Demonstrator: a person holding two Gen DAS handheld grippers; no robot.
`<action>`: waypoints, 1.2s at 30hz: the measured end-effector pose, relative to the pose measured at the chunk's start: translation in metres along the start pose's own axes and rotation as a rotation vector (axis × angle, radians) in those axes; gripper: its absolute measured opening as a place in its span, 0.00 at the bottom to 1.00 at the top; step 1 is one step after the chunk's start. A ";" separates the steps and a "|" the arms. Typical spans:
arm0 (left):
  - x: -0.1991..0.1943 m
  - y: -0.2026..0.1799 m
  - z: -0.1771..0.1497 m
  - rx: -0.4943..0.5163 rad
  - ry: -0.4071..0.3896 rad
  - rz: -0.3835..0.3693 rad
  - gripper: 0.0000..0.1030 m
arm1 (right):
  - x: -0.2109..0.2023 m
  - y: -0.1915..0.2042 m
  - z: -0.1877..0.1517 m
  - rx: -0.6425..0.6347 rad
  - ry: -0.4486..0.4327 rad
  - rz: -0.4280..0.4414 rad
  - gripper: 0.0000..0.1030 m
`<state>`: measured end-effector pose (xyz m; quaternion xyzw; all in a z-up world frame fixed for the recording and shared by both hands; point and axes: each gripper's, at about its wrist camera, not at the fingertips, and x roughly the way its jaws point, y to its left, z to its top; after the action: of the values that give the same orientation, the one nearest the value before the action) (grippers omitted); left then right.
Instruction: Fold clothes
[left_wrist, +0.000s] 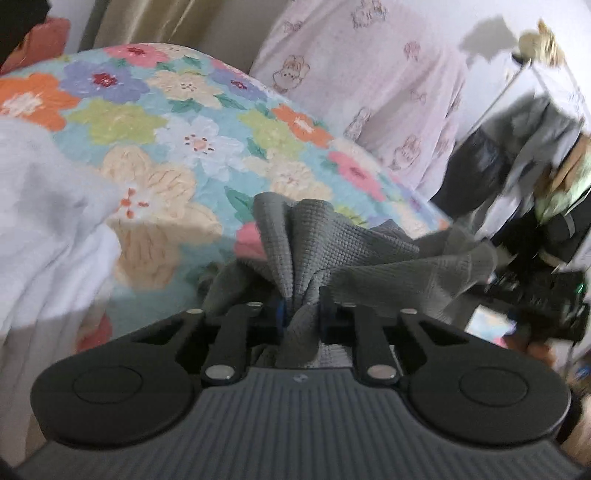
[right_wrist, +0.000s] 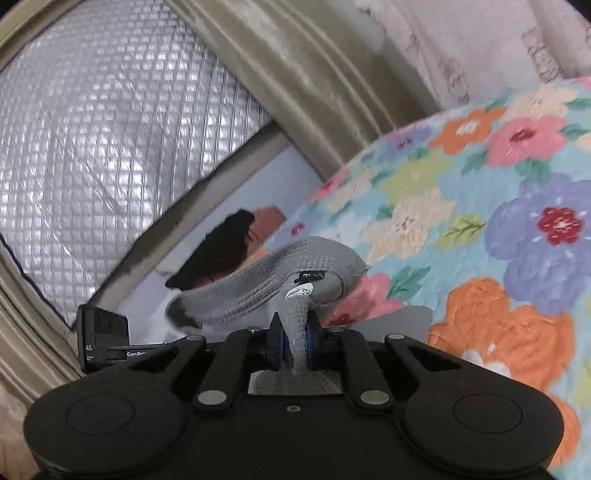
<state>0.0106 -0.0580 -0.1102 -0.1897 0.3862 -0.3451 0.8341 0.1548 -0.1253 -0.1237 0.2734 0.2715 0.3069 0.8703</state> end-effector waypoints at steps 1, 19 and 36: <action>-0.008 -0.004 0.000 -0.008 0.001 -0.003 0.13 | -0.007 0.005 -0.002 0.010 -0.008 -0.004 0.14; -0.013 -0.028 -0.002 0.147 -0.074 0.246 0.32 | 0.026 0.036 -0.003 -0.225 -0.003 -0.441 0.38; -0.017 -0.093 -0.034 0.334 0.034 0.379 0.59 | 0.043 0.044 -0.028 -0.279 0.171 -0.495 0.43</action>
<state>-0.0637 -0.1114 -0.0687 0.0320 0.3664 -0.2447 0.8971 0.1483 -0.0578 -0.1283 0.0497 0.3575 0.1415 0.9218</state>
